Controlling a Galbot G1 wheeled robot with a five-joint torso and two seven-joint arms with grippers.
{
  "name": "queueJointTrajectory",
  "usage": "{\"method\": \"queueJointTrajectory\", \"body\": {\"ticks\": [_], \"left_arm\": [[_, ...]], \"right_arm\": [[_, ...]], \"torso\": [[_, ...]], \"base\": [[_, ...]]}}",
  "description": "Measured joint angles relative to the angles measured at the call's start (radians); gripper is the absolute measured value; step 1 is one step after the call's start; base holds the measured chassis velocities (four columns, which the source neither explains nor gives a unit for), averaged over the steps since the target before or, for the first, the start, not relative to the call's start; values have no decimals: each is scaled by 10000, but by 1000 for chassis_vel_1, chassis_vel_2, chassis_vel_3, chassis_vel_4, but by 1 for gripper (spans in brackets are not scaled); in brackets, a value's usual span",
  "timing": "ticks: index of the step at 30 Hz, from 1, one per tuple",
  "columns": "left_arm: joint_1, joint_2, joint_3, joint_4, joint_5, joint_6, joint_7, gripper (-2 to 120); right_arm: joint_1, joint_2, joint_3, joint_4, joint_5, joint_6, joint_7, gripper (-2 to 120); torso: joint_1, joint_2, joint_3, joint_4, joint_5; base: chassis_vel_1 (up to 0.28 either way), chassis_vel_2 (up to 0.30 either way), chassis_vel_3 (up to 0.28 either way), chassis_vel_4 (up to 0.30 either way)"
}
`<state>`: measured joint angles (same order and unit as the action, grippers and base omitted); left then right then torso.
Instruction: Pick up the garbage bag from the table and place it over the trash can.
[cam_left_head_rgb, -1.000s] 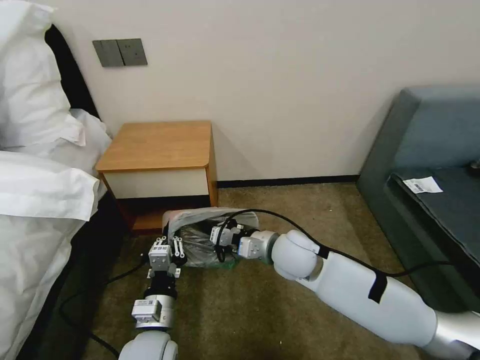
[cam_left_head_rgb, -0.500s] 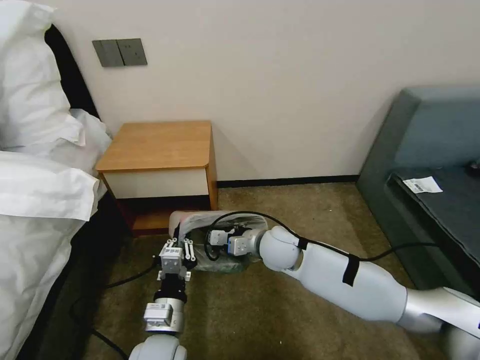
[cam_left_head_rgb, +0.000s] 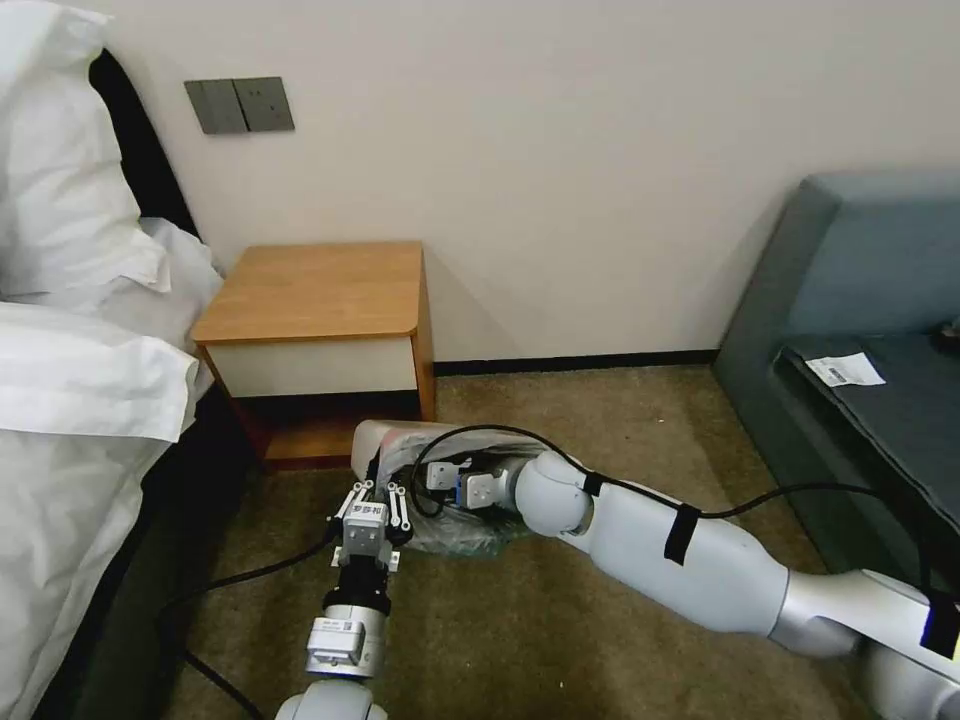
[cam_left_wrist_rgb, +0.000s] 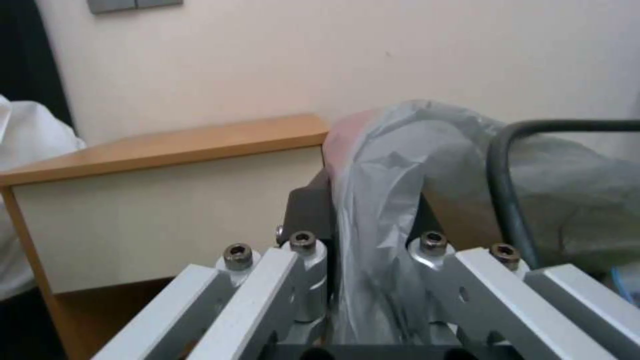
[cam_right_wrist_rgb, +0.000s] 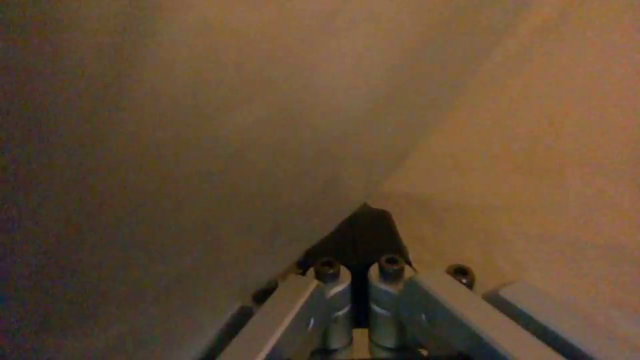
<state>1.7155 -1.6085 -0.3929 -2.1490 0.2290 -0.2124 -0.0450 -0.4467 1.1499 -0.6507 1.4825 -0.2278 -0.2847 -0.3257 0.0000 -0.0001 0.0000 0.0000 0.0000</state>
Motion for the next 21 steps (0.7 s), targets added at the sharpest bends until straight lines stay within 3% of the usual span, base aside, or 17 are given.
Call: {"method": "queueJointTrajectory", "body": {"ticks": [7,21], "left_arm": [[-18,0,-203,26,-1,-16,12,11],[-342,49,-822,395,-712,213,-24,11]], "right_arm": [[-146,-90,201,409,-24,37,3,0],[-1959,-1607,2083,3774,224,173,16,0]], "torso": [[0,0,-1,1,0],[0,0,-1,1,0]], "base": [[0,0,0,0],[0,0,0,0]]}}
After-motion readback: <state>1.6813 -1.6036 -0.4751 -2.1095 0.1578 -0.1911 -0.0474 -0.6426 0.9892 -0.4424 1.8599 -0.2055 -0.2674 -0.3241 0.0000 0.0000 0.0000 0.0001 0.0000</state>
